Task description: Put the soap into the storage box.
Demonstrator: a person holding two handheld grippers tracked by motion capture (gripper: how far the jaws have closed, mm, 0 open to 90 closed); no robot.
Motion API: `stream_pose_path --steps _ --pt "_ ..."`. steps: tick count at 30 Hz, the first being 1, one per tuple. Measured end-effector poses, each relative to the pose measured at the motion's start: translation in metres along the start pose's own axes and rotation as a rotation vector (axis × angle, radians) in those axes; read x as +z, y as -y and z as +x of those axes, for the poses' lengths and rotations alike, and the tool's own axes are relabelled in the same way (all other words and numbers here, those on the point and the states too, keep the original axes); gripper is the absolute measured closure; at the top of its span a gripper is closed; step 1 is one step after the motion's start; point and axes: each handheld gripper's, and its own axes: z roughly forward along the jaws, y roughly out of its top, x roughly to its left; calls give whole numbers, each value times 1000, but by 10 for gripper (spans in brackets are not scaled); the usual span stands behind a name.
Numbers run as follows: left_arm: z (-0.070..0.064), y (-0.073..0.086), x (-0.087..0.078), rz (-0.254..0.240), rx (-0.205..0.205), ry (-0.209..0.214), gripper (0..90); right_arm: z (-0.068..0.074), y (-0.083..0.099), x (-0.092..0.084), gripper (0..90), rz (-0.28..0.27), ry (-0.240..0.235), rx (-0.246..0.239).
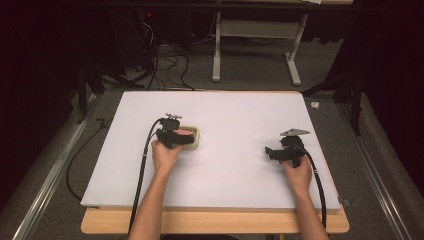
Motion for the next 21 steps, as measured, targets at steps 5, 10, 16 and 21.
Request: stream_pose_path --steps 5,10,16,21 --pt "-1 0 0 -3 10 -18 135 0 0 0 143 0 0 2" --pt "0 0 -2 -9 16 -12 113 0 0 0 143 0 0 0" --pt "0 0 -5 -12 18 1 98 0 0 0 144 0 0 1" --pt "-1 0 -8 -24 29 -7 109 0 0 0 143 0 0 0"
